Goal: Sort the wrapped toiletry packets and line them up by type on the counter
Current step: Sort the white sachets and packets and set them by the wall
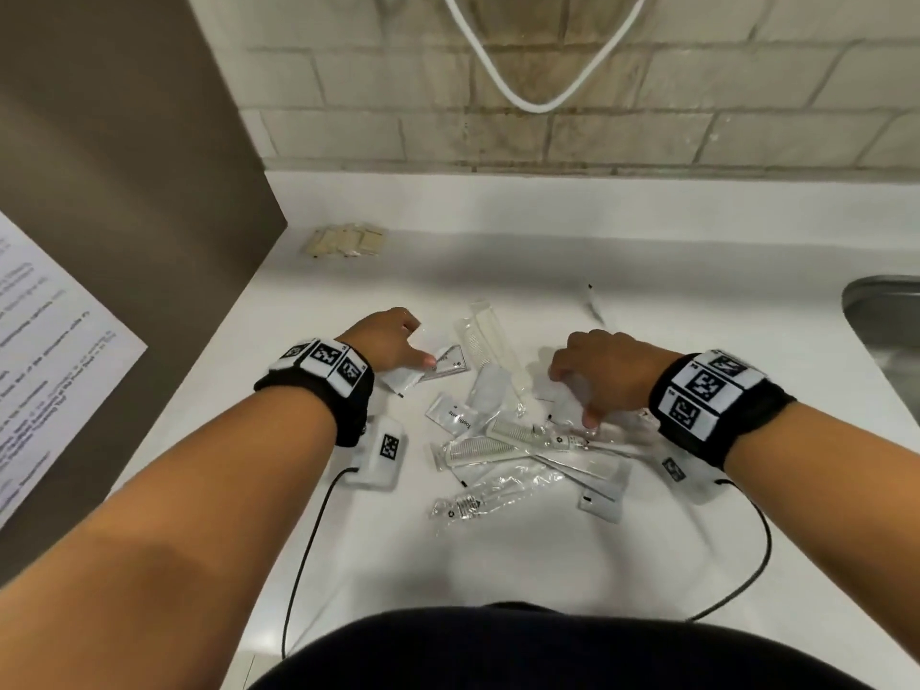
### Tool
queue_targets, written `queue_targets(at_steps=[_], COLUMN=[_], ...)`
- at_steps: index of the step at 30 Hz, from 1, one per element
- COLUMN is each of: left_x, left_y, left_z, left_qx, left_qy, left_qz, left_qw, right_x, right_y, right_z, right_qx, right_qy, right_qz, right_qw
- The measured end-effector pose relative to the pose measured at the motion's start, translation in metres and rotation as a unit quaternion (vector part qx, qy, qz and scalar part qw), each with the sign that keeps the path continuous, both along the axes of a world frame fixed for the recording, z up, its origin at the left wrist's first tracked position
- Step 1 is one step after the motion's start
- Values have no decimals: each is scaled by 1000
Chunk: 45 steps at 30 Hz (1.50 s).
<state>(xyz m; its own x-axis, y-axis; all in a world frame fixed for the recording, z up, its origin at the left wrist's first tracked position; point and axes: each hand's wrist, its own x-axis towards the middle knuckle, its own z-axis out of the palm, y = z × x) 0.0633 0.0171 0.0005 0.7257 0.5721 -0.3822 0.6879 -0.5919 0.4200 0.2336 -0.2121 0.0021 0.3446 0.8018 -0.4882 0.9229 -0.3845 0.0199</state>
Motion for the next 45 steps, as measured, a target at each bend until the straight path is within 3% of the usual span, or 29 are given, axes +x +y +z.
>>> queue_targets(at_steps=[5,9,12,16,19,21,23,26,29,32,34,36,38,39,41,43,45], left_x=[7,6,1,-13,-19,-17,-9,10,25,31,27,20,15,14,14,14,12], left_y=[0,-1,-3,-7,-8,-18,-40,-75,-106,-131,-138,-135,-129,-126,-126,-134,-146], left_z=[-13,-12,-13,-5,-3,1,13,36,44,43,39,34,29,26,21,17,13], left_qx=[49,75,61,63,-64,-179,-242,-284,-398,-410,-397,-328,-202,-140,-47,-3,15], left_qy=[52,100,75,5,-104,-200,-264,-278,-268,-259,-248,-219,-185,-161,-100,-57,-63], left_qz=[-42,-58,-59,0,81,118,110,50,-17,-42,-7,0,-15,-37,-104,-161,-192], left_qw=[997,990,994,998,989,956,927,916,877,873,884,919,962,976,988,985,979], right_x=[5,9,14,26,33,34,33,17,-9,-26,-25,-17,-10,-9,-9,-6,2], right_y=[-4,-2,-6,-21,-32,-37,-39,-35,-23,-20,-31,-51,-74,-84,-101,-113,-119], right_z=[-7,-6,-2,6,14,26,42,65,72,65,59,48,29,18,-4,-15,-16], right_qx=[24,-4,7,103,204,306,384,417,408,421,413,346,206,143,75,90,112], right_qy=[76,90,81,107,112,146,203,319,358,351,312,217,111,81,51,28,11], right_qz=[-92,-96,-107,-170,-206,-243,-275,-261,-232,-244,-263,-248,-190,-166,-148,-165,-193], right_qw=[993,991,991,974,950,909,858,810,807,800,814,879,954,972,985,982,975])
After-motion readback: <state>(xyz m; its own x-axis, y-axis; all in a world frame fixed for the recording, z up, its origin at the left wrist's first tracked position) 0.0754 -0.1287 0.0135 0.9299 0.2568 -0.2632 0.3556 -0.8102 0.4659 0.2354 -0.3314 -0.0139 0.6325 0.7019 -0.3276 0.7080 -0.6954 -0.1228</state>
